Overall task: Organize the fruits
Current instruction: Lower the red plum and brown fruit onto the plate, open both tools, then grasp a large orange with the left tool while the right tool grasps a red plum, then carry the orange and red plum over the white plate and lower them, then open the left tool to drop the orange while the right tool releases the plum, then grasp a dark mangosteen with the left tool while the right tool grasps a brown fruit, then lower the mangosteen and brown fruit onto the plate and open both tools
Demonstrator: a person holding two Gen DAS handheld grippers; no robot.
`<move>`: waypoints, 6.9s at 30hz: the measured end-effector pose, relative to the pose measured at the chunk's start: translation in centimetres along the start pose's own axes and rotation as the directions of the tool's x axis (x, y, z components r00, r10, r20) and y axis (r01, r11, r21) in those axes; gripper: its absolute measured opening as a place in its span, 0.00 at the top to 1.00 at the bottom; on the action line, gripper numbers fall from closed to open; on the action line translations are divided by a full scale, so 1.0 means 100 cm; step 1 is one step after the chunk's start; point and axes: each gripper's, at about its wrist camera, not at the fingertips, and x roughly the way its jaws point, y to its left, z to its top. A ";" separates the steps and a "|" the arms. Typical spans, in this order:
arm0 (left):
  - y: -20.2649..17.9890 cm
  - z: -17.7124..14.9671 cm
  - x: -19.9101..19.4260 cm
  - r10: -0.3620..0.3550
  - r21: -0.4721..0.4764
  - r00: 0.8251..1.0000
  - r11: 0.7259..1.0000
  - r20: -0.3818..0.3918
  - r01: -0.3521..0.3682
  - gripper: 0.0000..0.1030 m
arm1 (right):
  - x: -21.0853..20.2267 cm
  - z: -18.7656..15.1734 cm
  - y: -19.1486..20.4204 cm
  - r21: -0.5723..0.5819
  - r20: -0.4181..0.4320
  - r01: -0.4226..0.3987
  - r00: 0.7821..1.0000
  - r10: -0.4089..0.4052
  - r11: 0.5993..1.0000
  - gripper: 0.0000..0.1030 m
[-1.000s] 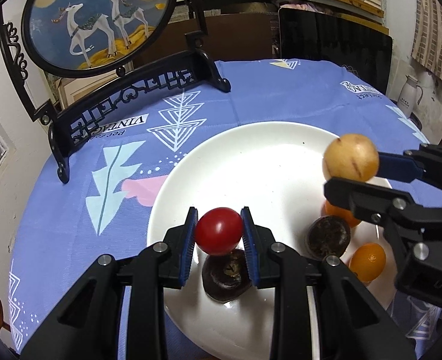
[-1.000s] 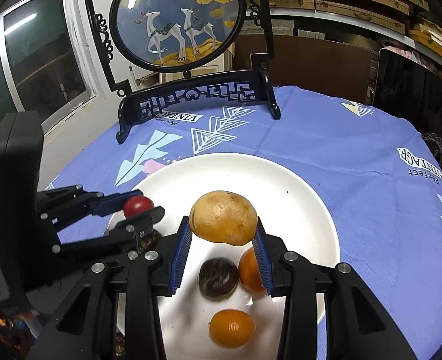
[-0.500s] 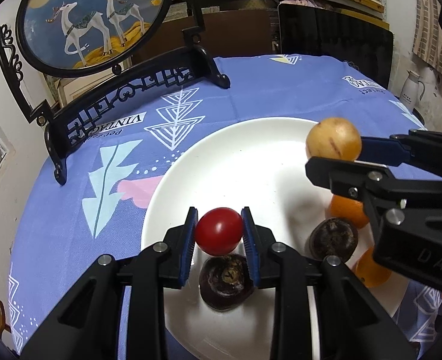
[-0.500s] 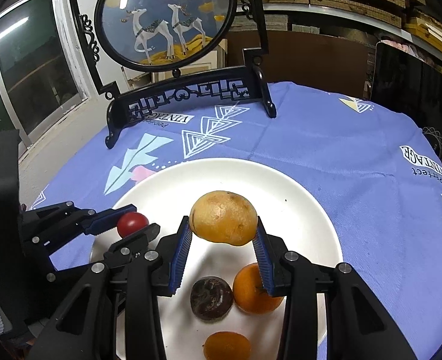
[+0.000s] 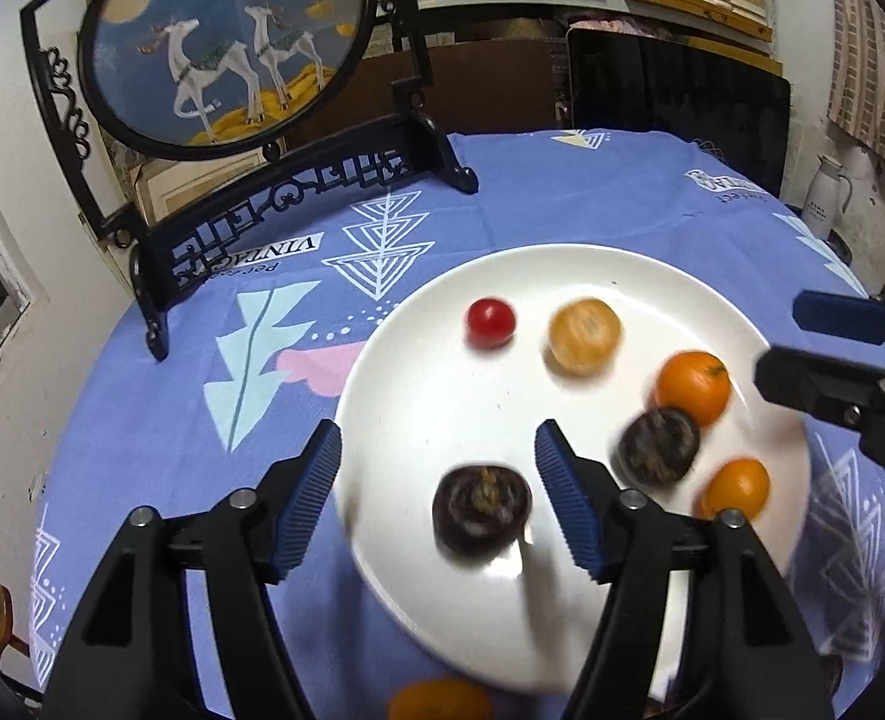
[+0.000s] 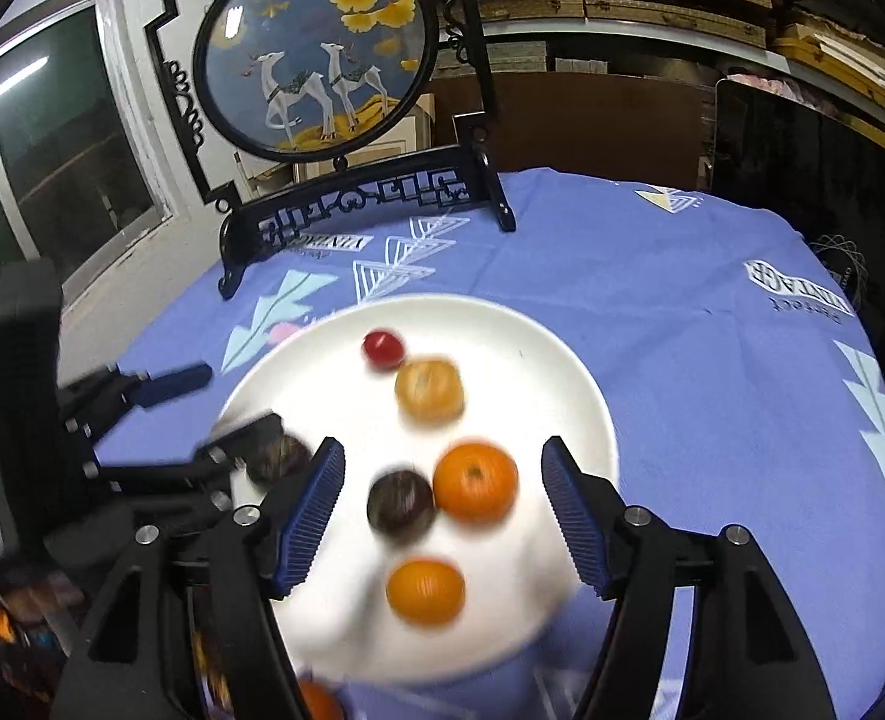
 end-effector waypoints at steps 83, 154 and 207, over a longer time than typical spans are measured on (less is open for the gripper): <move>-0.003 -0.004 -0.052 -0.069 0.014 0.996 0.998 0.060 0.068 0.65 | -0.070 -0.031 0.051 -0.182 0.053 -0.138 0.987 0.150 0.974 0.64; 0.010 0.019 0.016 0.031 -0.035 0.999 0.999 0.005 -0.031 0.39 | 0.019 0.014 0.011 -0.056 0.008 -0.042 0.999 0.043 0.998 0.45; -0.112 -0.121 -0.098 -0.351 0.236 0.930 0.899 -0.113 0.368 0.71 | -0.091 -0.162 0.008 -0.202 -0.097 -0.018 0.995 -0.002 0.979 0.61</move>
